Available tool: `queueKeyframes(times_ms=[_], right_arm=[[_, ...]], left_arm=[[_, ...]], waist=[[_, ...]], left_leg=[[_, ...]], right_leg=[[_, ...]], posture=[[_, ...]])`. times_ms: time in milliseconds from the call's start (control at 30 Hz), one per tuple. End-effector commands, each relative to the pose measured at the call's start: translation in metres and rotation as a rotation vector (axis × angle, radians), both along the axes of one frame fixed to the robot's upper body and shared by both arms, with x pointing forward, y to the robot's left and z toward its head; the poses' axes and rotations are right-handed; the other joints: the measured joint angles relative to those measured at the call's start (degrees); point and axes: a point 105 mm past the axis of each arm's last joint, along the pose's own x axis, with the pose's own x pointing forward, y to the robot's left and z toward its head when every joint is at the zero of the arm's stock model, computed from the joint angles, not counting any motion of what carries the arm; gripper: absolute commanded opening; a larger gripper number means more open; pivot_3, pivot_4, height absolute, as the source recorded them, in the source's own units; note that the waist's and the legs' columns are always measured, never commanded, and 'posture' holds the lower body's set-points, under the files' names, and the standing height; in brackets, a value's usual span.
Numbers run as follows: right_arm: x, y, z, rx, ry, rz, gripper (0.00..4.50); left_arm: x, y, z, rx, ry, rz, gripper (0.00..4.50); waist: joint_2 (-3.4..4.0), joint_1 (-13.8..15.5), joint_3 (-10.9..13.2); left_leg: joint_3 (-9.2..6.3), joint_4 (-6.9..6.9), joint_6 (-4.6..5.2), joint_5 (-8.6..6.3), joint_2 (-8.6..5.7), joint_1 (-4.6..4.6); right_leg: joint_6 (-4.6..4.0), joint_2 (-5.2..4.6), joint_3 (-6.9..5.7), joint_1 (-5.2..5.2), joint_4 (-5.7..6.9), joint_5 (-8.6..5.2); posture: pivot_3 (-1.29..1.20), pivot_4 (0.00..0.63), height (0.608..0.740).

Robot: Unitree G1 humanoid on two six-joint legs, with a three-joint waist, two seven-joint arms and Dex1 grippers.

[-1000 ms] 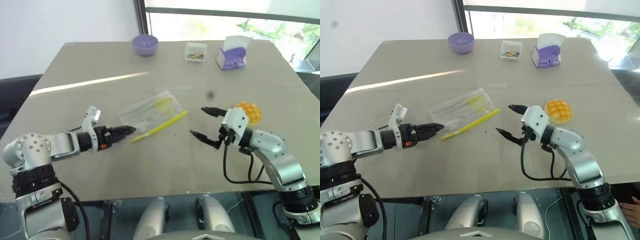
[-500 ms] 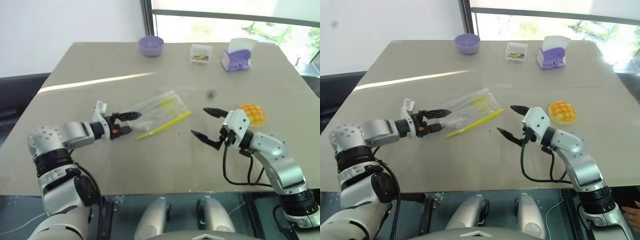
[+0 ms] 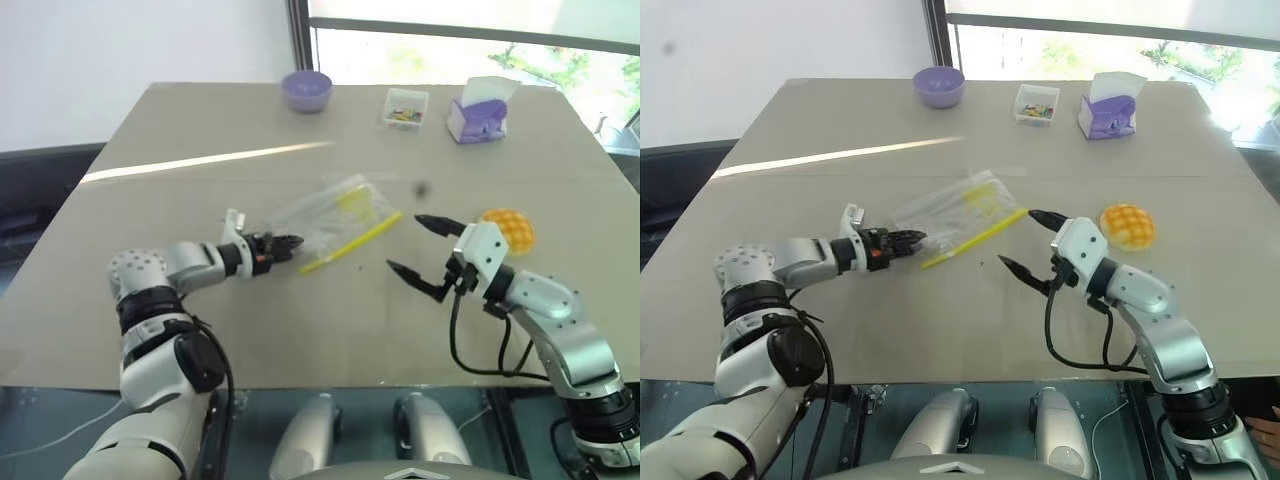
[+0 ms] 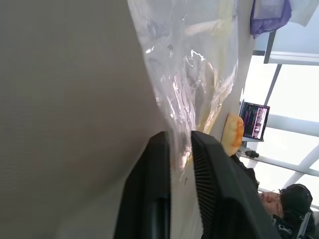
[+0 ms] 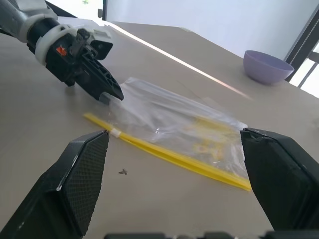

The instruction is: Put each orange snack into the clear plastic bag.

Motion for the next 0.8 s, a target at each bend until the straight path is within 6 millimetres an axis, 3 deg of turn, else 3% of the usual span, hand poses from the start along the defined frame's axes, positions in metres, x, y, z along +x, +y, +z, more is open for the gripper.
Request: queueKeyframes(times_ms=[33,233,400,600,667,800], right_arm=[[-0.001,-0.008,0.009,0.013,-0.053,-0.012,4.5],[0.011,-0.018,-0.012,-0.037,-0.051,-0.036,4.5],[0.043,-0.017,-0.036,-0.118,-0.065,-0.057,4.5],[0.071,0.003,-0.051,-0.221,-0.164,-0.037,4.5],[0.079,0.009,-0.048,-0.249,-0.255,-0.074,4.5],[0.086,0.041,-0.031,-0.286,-0.423,-0.116,4.5]], left_arm=[[0.001,-0.007,-0.009,-0.043,0.039,0.009,0.05],[0.01,-0.01,0.018,-0.152,-0.05,0.053,0.05],[0.016,-0.017,0.052,-0.212,-0.156,0.071,0.05],[0.02,-0.025,0.066,-0.233,-0.187,0.11,0.05],[0.021,-0.025,0.071,-0.241,-0.2,0.129,0.05],[0.02,-0.028,0.076,-0.254,-0.216,0.165,0.05]], waist=[[0.12,-0.05,-0.08],[0.05,0.0,-0.05],[-0.26,-0.87,0.13],[-0.29,-2.01,0.16],[-0.31,-2.02,0.17],[-0.31,-1.9,0.17]], left_leg=[[0.01,0.0,0.0,0.0,0.0,0.02],[-0.03,0.04,-0.07,0.05,0.0,0.0],[0.02,0.04,-0.07,0.06,0.05,-0.09],[0.08,-0.09,-0.09,0.05,0.08,-0.08],[0.11,-0.13,-0.09,0.05,0.08,-0.11],[0.13,-0.16,-0.1,0.05,0.09,-0.17]], right_leg=[[0.0,0.0,0.0,0.03,0.0,0.0],[0.03,0.0,-0.04,0.07,0.0,-0.01],[0.0,0.05,0.01,-0.06,-0.02,0.01],[-0.01,0.06,0.1,-0.16,-0.03,0.01],[-0.01,0.06,0.13,-0.21,-0.04,0.01],[-0.01,0.06,0.16,-0.31,-0.04,0.01]], posture=[[0.0,0.15,0.74],[0.0,0.15,0.74],[0.0,0.15,0.74],[0.0,0.15,0.74],[0.0,0.15,0.74],[0.0,0.15,0.74]])
